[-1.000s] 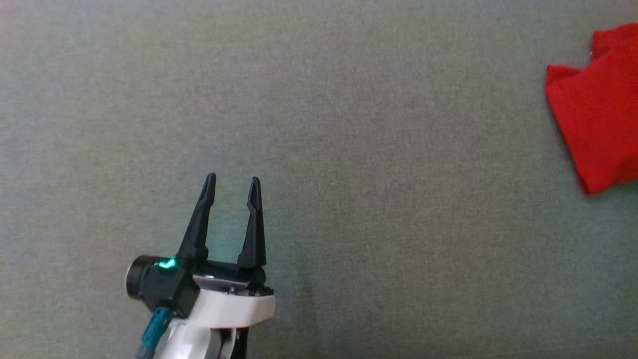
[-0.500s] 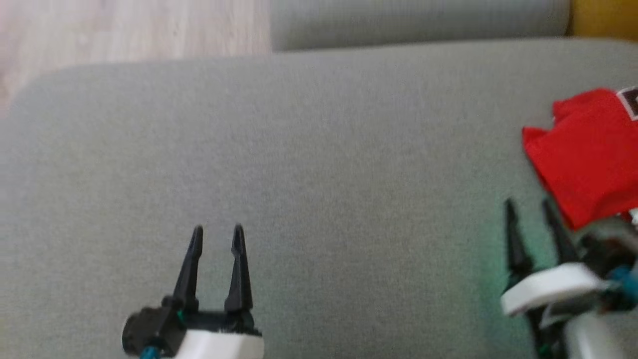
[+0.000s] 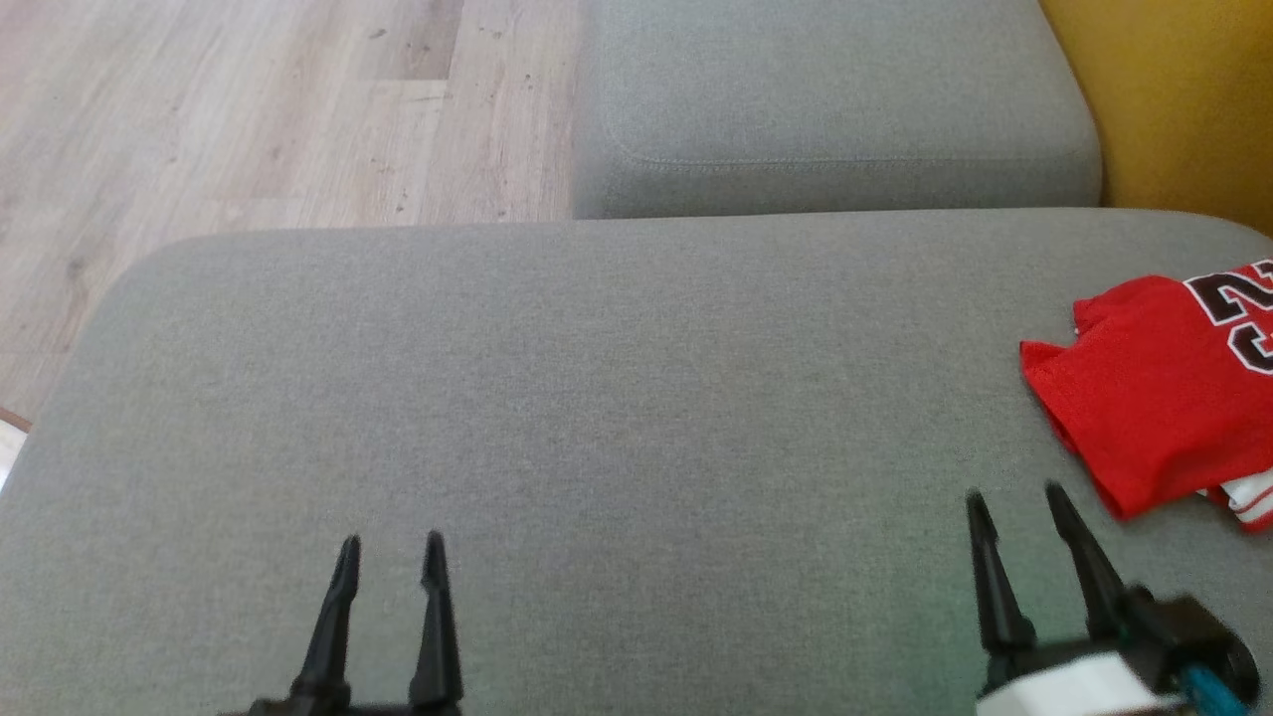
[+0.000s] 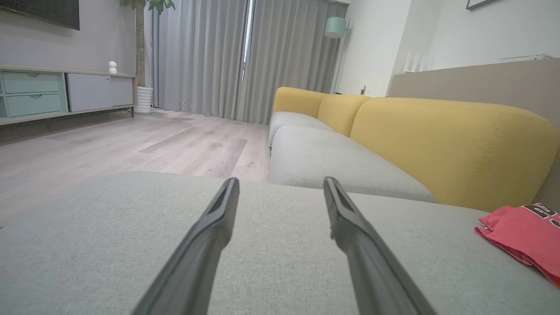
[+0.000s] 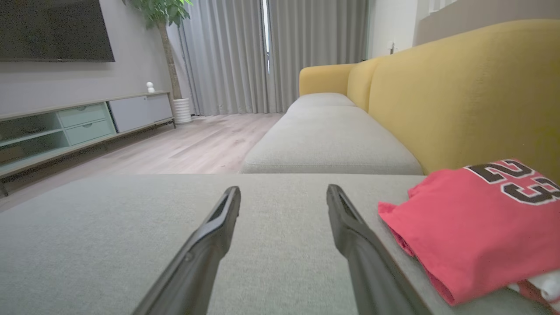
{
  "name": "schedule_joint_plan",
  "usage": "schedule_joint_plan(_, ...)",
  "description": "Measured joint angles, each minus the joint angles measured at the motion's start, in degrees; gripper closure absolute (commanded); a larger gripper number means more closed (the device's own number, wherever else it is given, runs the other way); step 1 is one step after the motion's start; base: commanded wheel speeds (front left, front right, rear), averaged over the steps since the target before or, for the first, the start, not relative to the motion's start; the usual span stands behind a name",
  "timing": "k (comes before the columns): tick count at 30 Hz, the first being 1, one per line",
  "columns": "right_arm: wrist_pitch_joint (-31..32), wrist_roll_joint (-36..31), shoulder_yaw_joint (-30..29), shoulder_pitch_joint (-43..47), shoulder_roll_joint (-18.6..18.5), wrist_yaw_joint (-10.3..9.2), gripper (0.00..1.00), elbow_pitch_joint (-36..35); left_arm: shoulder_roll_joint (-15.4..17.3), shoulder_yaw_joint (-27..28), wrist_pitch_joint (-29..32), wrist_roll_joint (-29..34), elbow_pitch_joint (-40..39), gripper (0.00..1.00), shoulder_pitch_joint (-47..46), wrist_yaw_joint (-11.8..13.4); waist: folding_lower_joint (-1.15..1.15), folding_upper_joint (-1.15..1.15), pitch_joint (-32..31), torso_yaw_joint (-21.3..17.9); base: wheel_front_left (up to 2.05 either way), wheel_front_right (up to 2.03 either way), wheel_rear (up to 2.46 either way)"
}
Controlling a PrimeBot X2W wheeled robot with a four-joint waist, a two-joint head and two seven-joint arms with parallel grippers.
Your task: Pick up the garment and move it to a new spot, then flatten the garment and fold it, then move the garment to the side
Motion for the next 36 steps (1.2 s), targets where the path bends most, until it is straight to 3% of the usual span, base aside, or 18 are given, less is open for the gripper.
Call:
schedule_joint_plan(6,0.0,-0.3,-1.7,4.5,1.1,0.0,0.0,-1.5,0.0,1.4,0.0,0.4,-0.6,0.0,2.9,-0.6,0.0,0.0,-0.5,0.1,0.0,0.0,0.0)
schedule_joint_plan(25,-0.1,0.2,-1.2,4.4,1.2,0.0,0.0,-1.6,0.0,2.0,0.0,1.2,0.6,0.0,3.3,-1.3,0.01,0.0,-0.3,-0.7,0.0,0.0,0.0)
schedule_joint_plan(26,0.0,0.2,-1.2,4.5,1.2,0.0,1.0,-0.8,0.0,1.9,0.0,1.2,1.5,1.0,3.3,-1.3,0.01,0.0,-0.3,-0.7,0.0,0.0,0.0)
schedule_joint_plan(31,0.2,0.2,-1.1,5.2,1.2,0.0,1.0,4.2,0.0,1.4,0.1,1.1,6.4,1.0,4.6,-1.3,0.01,0.0,-0.2,-0.8,0.0,0.0,0.0)
schedule_joint_plan(36,0.8,3.8,-1.1,5.7,1.2,0.0,1.0,4.4,0.0,1.5,0.5,-2.4,6.7,1.0,4.7,-1.6,0.01,0.0,-0.1,-0.9,0.0,0.0,0.0)
